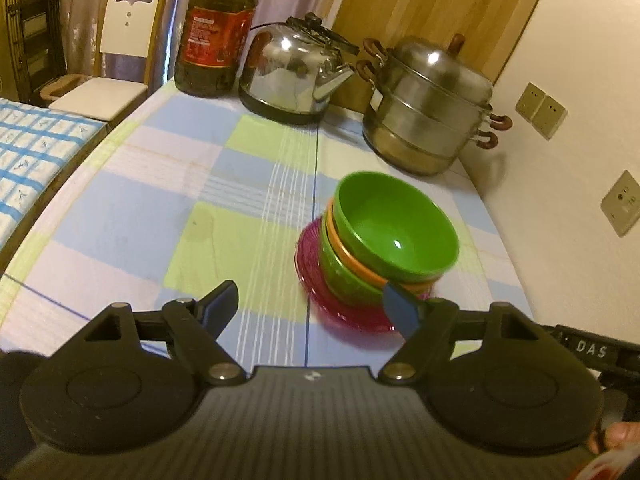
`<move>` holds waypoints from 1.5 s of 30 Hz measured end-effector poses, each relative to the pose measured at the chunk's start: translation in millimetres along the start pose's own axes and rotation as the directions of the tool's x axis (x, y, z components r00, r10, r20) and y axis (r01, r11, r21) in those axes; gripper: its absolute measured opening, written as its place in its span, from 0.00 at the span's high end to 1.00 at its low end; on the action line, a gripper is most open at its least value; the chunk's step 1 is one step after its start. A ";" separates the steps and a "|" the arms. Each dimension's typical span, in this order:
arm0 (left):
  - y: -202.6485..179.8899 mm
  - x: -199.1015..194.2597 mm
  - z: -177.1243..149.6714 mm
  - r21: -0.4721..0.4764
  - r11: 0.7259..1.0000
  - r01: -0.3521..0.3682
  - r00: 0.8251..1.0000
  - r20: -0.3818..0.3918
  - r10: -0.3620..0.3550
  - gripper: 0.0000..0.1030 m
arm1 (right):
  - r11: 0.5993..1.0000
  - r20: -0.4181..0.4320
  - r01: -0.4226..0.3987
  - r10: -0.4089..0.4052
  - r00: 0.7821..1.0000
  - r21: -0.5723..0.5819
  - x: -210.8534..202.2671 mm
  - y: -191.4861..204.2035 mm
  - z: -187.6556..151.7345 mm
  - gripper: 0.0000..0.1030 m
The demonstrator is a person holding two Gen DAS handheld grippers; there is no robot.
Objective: Organize plates and bowls
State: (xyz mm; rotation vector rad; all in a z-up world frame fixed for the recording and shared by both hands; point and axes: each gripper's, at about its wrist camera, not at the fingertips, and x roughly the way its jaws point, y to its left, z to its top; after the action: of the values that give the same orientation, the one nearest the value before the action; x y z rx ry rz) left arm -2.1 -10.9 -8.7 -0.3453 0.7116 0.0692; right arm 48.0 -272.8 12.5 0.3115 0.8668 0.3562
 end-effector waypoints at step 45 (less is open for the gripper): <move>-30.2 -12.8 -67.3 0.209 0.975 -0.071 0.993 -0.078 0.089 0.21 | 0.983 -0.020 0.058 -0.063 0.998 -0.176 -14.2 20.7 -65.8 0.48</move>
State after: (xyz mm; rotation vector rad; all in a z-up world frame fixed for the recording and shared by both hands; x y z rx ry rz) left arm -48.6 -61.2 -39.1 -0.1216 0.8115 0.0565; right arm -15.7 -252.3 -9.5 0.1176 0.8622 0.3778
